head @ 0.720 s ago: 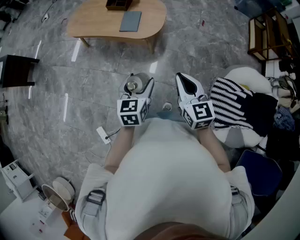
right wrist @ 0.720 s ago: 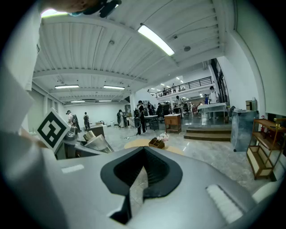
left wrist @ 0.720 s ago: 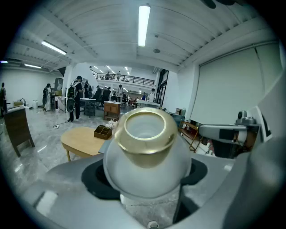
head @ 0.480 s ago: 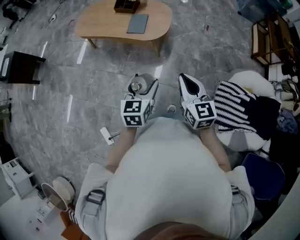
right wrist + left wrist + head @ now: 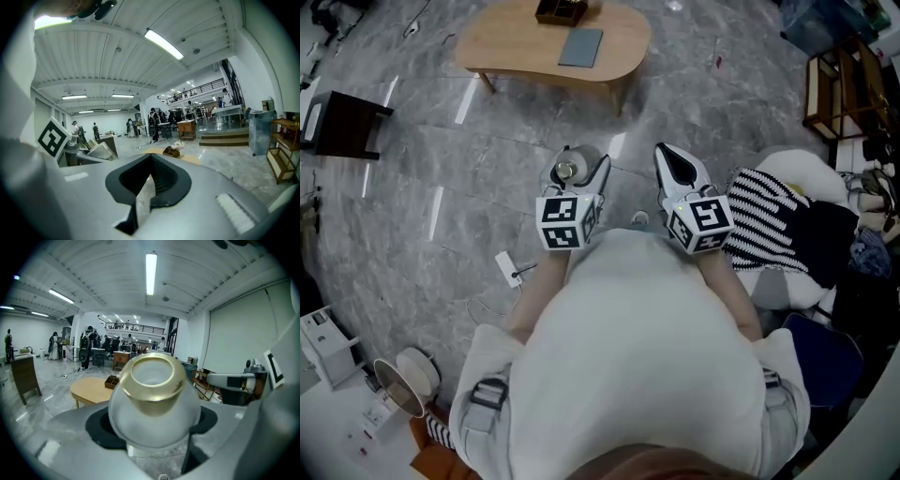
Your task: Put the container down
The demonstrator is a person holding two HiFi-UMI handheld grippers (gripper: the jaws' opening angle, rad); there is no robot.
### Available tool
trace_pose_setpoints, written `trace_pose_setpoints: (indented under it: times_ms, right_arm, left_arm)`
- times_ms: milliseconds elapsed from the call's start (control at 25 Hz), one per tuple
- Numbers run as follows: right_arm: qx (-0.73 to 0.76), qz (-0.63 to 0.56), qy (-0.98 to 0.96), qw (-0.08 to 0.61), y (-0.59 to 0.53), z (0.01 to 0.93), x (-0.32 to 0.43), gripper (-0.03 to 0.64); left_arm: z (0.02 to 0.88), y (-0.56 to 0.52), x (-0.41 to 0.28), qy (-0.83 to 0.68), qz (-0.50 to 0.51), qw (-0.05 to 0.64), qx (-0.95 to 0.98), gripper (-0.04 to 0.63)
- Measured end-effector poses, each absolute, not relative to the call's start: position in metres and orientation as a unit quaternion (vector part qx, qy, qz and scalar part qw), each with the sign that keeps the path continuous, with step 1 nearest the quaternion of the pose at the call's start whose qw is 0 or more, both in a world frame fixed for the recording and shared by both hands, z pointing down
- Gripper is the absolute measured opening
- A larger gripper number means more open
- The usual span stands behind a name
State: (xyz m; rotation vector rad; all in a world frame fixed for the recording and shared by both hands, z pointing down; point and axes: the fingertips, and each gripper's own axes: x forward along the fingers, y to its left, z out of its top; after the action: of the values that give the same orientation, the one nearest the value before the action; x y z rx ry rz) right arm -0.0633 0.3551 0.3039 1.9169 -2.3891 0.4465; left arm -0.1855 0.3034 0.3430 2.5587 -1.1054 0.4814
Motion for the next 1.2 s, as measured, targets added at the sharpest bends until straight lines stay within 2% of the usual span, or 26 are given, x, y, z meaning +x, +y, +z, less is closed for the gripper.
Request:
trace_pose_setpoints:
  times_ms: [800,1200]
  right_arm:
    - [0.588,0.164,-0.792,0.018,0.334,0.318,-0.032,0.0]
    - [0.595,0.177,-0.784,0.018,0.293,0.324,-0.006,-0.001]
  left_arm:
    - [0.363,0.294,-0.158,-0.423,0.163,0.176,0.874,0.351]
    - [0.368,0.249,-0.145,-0.43,0.163,0.184,0.869,0.351]
